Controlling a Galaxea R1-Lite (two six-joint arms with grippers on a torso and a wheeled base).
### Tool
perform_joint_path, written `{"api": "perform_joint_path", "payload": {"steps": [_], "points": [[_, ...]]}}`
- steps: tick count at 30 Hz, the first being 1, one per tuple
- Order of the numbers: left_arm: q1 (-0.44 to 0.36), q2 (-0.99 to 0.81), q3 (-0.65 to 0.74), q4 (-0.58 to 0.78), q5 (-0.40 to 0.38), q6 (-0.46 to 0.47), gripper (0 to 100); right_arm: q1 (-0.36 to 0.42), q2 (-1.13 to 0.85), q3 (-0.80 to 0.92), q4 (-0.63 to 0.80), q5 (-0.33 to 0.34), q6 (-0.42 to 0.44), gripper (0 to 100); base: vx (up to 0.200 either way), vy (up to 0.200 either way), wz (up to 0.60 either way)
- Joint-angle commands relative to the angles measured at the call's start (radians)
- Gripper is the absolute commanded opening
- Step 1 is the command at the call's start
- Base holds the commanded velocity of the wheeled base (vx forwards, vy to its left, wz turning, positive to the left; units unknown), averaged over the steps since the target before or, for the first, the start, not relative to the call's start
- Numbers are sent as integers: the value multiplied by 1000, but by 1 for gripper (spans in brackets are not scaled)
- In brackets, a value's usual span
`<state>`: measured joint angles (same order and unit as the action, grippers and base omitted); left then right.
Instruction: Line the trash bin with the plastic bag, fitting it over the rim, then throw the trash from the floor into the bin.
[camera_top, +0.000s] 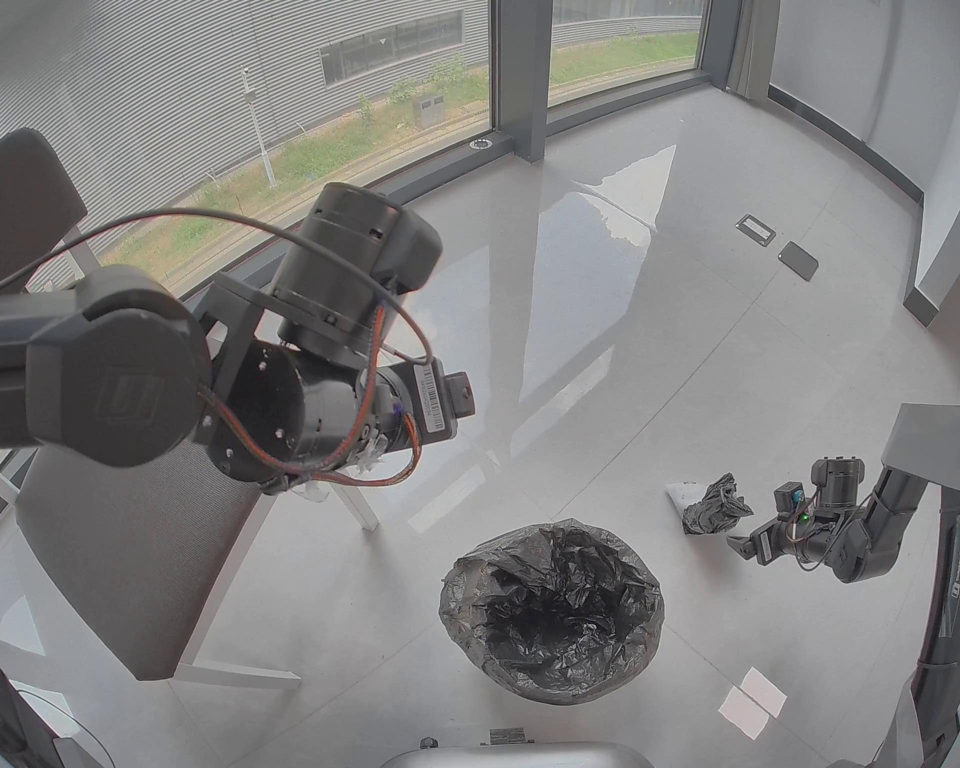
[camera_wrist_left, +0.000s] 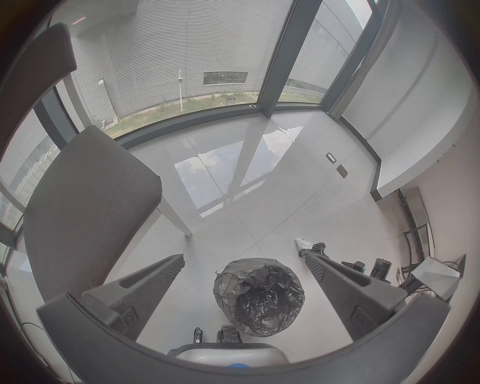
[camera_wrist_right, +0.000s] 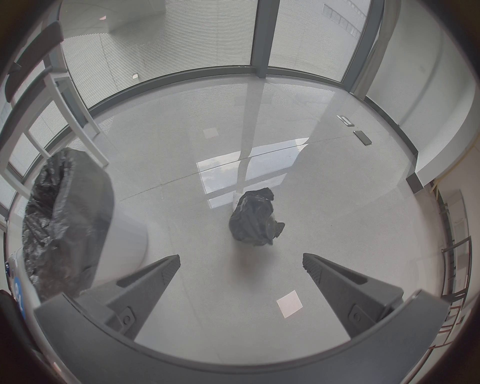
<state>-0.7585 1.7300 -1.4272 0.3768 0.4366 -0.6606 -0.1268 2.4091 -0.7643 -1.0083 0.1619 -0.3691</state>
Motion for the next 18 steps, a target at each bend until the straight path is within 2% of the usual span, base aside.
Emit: {"api": "perform_joint_path", "payload": {"steps": [1, 5, 18], "points": [[18, -40, 8, 4, 4, -4, 100, -4, 119, -122, 2, -5, 24, 100, 0, 0, 0], [25, -66, 50, 1, 13, -5, 100, 4, 151, -237, 70, -7, 50, 100, 0, 0, 0], [27, -83, 67, -4, 14, -1, 100, 46, 215, -403, 106, -19, 93, 100, 0, 0, 0]]}}
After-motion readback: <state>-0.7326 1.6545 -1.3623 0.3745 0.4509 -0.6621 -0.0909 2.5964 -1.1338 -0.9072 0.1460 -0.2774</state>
